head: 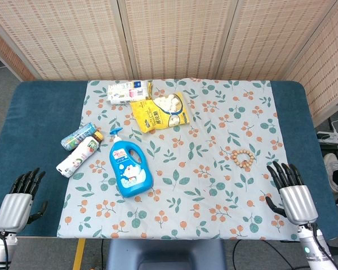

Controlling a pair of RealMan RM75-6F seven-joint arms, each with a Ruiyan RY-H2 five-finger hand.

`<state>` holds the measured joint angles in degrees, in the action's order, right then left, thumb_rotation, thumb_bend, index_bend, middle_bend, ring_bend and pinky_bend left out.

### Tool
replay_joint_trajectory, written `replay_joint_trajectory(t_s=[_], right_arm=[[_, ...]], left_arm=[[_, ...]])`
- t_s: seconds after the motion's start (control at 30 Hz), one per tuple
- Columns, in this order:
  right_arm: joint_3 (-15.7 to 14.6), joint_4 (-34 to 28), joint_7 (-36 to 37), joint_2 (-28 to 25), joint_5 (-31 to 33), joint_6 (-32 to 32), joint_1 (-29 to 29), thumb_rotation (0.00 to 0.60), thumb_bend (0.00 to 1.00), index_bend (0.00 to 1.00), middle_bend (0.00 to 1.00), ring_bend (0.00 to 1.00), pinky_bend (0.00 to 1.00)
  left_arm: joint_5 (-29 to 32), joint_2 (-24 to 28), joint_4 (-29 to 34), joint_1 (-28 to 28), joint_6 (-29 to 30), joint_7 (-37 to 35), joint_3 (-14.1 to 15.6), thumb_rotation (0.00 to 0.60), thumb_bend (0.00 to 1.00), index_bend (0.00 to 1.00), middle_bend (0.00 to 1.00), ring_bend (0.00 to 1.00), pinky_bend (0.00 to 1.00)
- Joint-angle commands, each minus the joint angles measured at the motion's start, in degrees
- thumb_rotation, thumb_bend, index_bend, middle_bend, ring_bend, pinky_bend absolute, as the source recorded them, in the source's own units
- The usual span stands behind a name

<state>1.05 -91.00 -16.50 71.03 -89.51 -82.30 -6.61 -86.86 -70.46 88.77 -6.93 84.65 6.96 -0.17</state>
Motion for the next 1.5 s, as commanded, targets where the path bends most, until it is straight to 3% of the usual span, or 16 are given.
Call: replay_joint_trajectory(t_s=[0.03, 0.3, 0.47, 0.63, 0.73, 1.27, 1.43, 1.5], right_arm=[[0.1, -0.3, -0.1, -0.2, 0.9, 1.0, -0.3, 0.482, 0.27, 0.0, 0.0, 0.0, 0.0], [2.6, 4.6, 0.9, 2.0, 3.3, 6.3, -4.4, 0.48, 0.27, 0.0, 0.01, 0.0, 0.0], [5.3, 13.0, 1.9, 5.1, 6.9, 16.8, -11.3, 0.524, 0.27, 0.01, 0.11, 0.0, 0.0], [6.1, 20.6, 3.8, 8.5, 9.1, 25.9, -17.2, 0.55, 0.27, 0.11, 0.2, 0.0, 0.0], [5.8, 24.5, 4.0, 10.7, 9.2, 28.4, -19.2, 0.585, 0.27, 0.22, 0.25, 0.0, 0.0], [3.7, 34.3, 5.8, 17.2, 9.4, 32.5, -23.1, 0.6, 0.27, 0.37, 0.35, 0.03, 0.0], [2.9, 35.6, 4.7, 18.4, 9.1, 32.7, -23.7, 0.6, 0.27, 0.46, 0.41, 0.09, 0.0], [2.7, 35.9, 4.3, 18.8, 9.0, 32.1, -23.7, 0.6, 0.29, 0.54, 0.44, 0.13, 0.0]], left_arm=[[-0.2, 0.1, -0.4, -0.1, 0.0, -0.8, -0.2, 0.6, 0.42, 0.0, 0.0, 0.0, 0.09], [0.5, 0.0, -2.4, -0.1, 0.6, -4.0, -1.5, 0.6, 0.43, 0.0, 0.0, 0.0, 0.1], [1.5, 0.1, -2.5, -0.3, -0.6, -4.3, -1.8, 0.6, 0.43, 0.0, 0.0, 0.0, 0.1], [1.3, -0.2, -2.5, -0.4, -0.7, -3.5, -1.7, 0.6, 0.43, 0.0, 0.0, 0.0, 0.1], [1.5, -0.4, -2.5, -0.5, -1.1, -3.0, -1.7, 0.6, 0.43, 0.0, 0.0, 0.0, 0.1], [2.0, -0.7, -2.7, -1.0, -2.6, -2.5, -1.7, 0.6, 0.43, 0.0, 0.0, 0.0, 0.1], [2.2, -0.7, -2.6, -1.0, -2.8, -2.3, -1.7, 0.6, 0.43, 0.0, 0.0, 0.0, 0.1], [2.2, -0.6, -2.6, -1.0, -2.8, -2.3, -1.7, 0.6, 0.43, 0.0, 0.0, 0.0, 0.1]])
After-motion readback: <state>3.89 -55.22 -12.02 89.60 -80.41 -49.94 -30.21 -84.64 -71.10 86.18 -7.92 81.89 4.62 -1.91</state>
